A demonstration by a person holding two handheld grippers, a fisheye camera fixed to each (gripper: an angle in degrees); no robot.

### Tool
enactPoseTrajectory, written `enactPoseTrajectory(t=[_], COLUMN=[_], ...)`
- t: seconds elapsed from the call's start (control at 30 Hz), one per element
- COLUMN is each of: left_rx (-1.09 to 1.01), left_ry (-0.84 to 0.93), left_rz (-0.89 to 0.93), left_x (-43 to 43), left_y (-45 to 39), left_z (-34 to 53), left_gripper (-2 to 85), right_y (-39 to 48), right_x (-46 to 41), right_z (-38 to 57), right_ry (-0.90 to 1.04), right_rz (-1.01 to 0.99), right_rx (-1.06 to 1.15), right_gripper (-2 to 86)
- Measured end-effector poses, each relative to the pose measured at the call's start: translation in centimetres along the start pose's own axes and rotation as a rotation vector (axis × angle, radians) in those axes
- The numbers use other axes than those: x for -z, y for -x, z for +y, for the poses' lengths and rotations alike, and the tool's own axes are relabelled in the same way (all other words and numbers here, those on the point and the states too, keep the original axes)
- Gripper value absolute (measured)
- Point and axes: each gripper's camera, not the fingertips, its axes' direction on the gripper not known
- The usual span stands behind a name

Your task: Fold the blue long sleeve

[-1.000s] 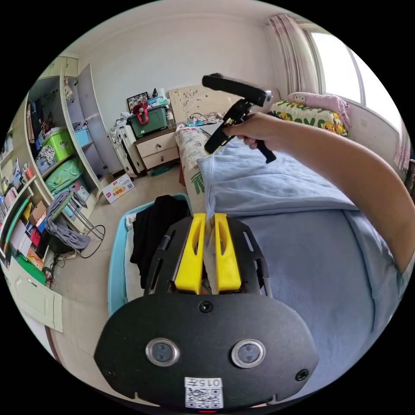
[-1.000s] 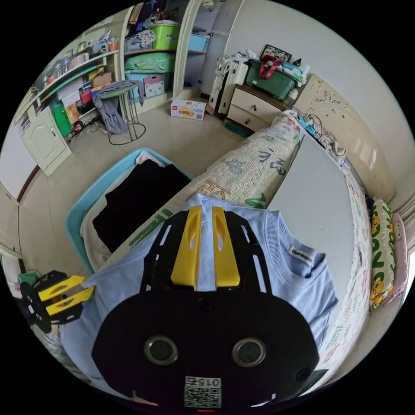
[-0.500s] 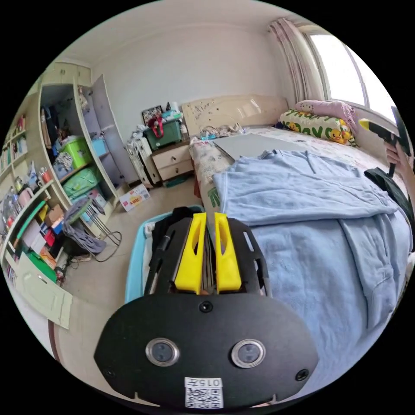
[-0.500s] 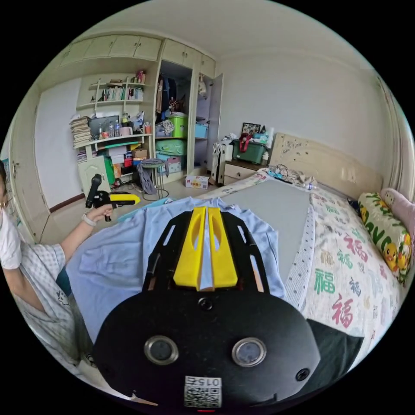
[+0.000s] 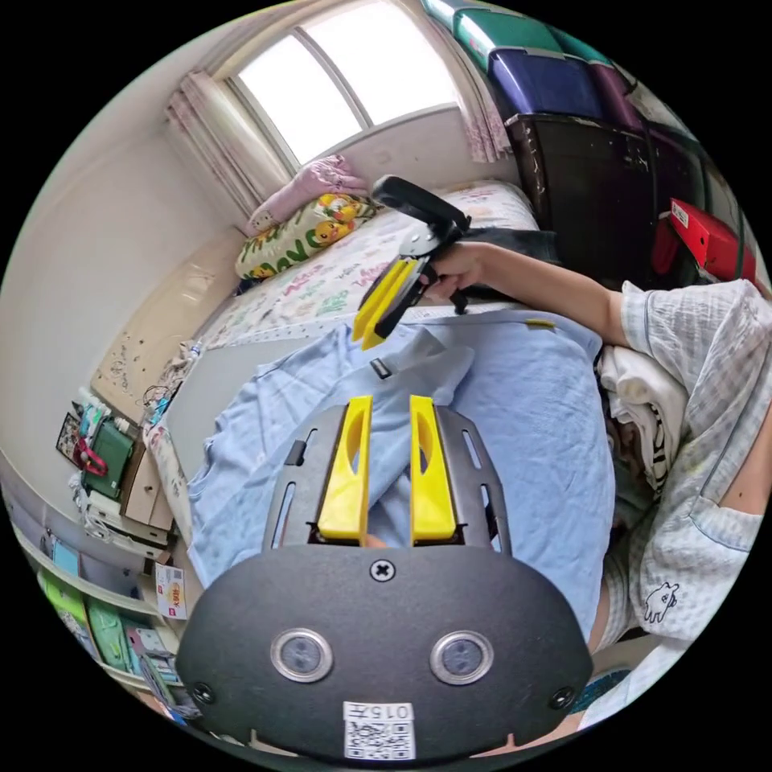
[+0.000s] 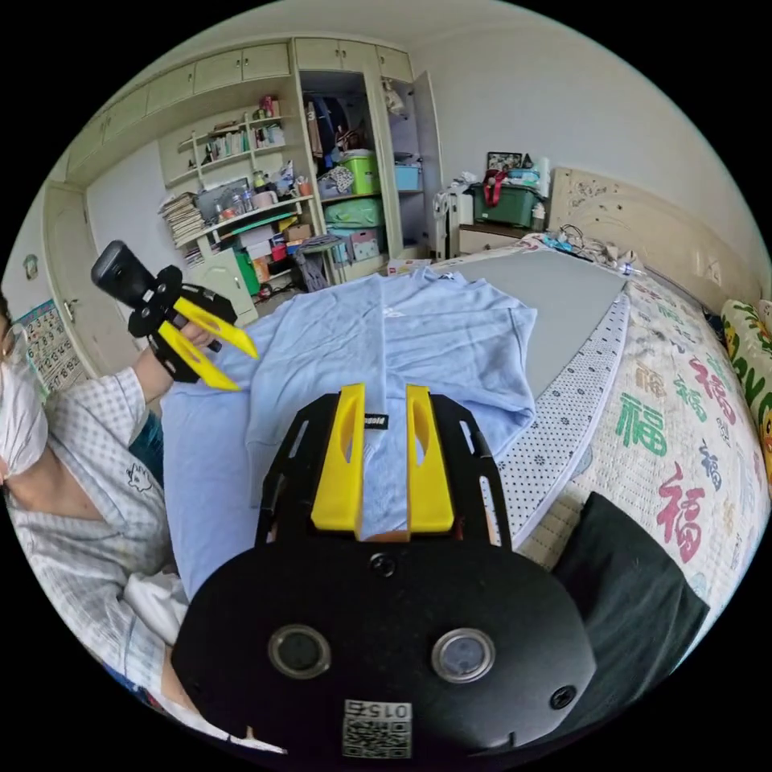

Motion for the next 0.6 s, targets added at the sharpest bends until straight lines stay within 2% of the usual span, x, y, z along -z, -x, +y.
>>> enactPoseTrajectory(t=[0.07,0.17,0.2,0.33,0.5,0.6], left_rx=[-0.016,-0.085,-0.085,-0.047,-0.135,-0.039], left_ry=[-0.017,-0.014,-0.011,-0.028,0.072,0.013], left_rz=[0.045,0.079,0.055,0.006,-0.007,-0.032], left_x=[-1.0,-1.2,-1.2,-0.4,-0.7,1.6], left_y=[0.2,-0.1,0.3,2.4,3.9,7.3], left_z=[0.0,0.1,0.1,0.1,0.1,1.7], left_gripper=[8.0,9.3,9.7,9.6,6.5,3.6], right_y=[0.3,2.3,2.5,1.5,0.9,1.6], right_x=[-0.3,-0.1,0.6,2.8,1.2,1.2], right_z=[0.2,1.7,2.6,3.5,3.3,3.1], right_ry=[0.05,0.167,0.156,0.039,0.112,0.088], right_rz=[0.004,-0.113,-0.078,-0.031,0.073,0.119], right_rx=[0.027,0.256,0.284,0.213,0.143,0.142], right_gripper=[8.3,10.1,10.7,10.1,9.4,9.3])
